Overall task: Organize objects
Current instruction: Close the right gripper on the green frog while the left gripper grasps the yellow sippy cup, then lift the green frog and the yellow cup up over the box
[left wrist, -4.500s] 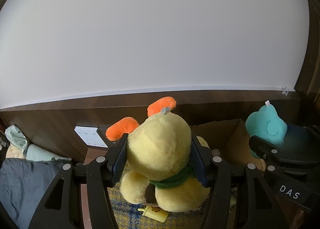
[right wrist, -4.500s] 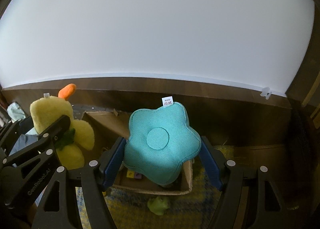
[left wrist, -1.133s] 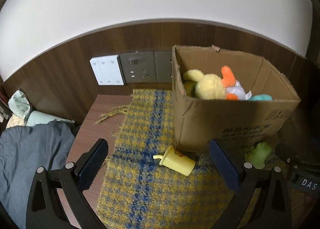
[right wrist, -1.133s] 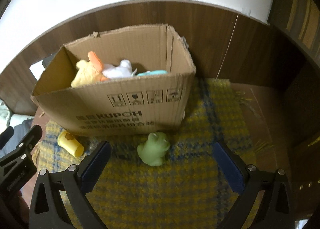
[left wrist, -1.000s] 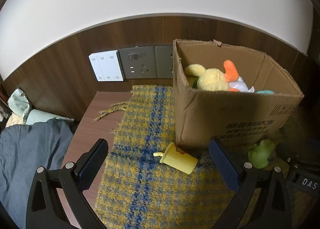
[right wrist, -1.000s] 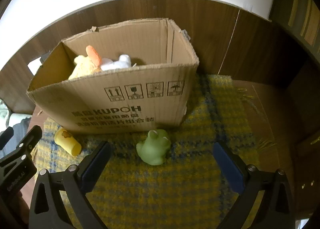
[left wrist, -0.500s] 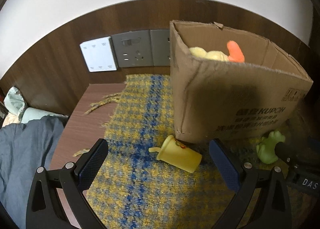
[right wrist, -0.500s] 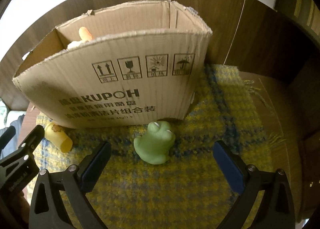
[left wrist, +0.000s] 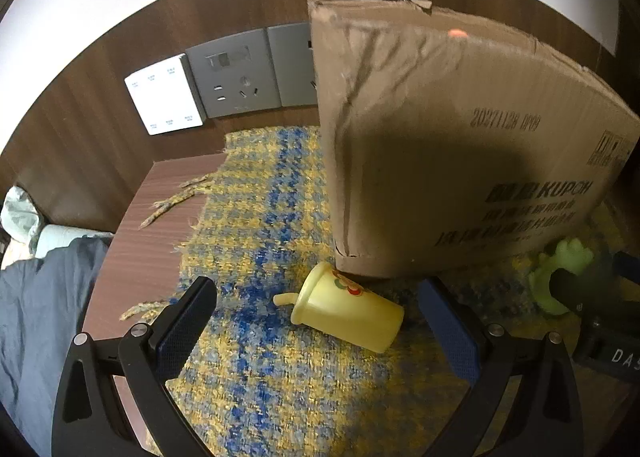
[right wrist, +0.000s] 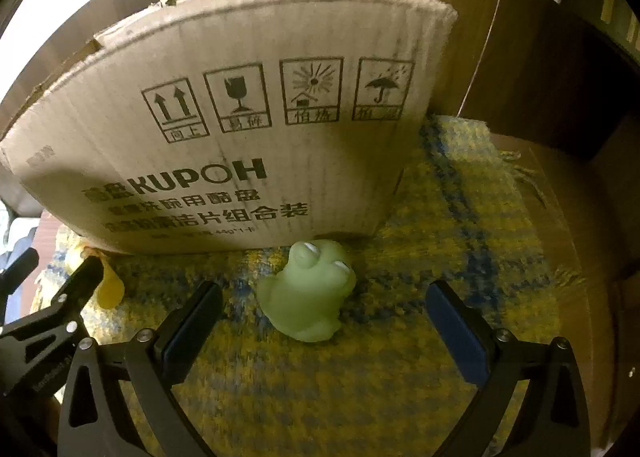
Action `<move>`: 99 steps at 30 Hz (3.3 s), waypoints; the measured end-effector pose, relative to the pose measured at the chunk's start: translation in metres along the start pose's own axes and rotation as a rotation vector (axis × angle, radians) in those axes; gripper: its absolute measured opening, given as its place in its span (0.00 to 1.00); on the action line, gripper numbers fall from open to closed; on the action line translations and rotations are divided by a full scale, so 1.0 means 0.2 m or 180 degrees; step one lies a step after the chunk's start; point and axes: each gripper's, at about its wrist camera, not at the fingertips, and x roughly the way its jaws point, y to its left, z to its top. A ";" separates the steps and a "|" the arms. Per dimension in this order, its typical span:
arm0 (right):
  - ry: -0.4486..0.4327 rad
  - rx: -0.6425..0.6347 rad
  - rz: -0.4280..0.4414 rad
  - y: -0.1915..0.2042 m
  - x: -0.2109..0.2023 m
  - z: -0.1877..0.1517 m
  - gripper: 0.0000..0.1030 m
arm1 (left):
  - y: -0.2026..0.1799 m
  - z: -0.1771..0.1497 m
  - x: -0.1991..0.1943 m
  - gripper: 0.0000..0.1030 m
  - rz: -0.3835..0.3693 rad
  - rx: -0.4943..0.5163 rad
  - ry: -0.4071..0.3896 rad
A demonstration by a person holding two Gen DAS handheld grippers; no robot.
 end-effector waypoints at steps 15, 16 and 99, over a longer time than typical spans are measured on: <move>0.0062 0.0076 -0.0045 0.01 0.07 -0.01 0.97 | -0.01 -0.03 0.10 1.00 -0.0026 0.0047 0.0094; 0.0069 0.0083 -0.0046 0.01 0.06 -0.01 0.96 | -0.01 -0.03 0.10 0.99 -0.0027 0.0050 0.0099; -0.0675 0.0102 0.0159 0.03 -0.85 0.30 0.53 | -0.02 0.46 -0.69 0.77 -0.0192 -0.0041 -0.0613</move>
